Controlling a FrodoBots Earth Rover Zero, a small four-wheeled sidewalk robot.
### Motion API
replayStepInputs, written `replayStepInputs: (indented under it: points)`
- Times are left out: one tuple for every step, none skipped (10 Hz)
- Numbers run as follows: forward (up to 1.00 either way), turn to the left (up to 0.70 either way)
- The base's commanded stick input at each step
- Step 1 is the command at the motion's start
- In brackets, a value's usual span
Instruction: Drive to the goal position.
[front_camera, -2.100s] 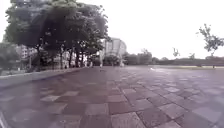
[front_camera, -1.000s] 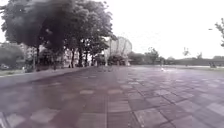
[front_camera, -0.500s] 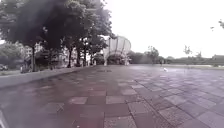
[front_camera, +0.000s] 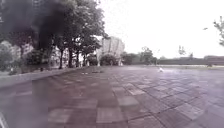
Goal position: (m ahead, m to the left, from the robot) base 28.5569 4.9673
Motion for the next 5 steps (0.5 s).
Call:
replayStepInputs:
  points:
    - [1.00,-0.01]
    - [1.00,-0.01]
    - [1.00,-0.01]
    - [1.00,-0.01]
    - [1.00,-0.01]
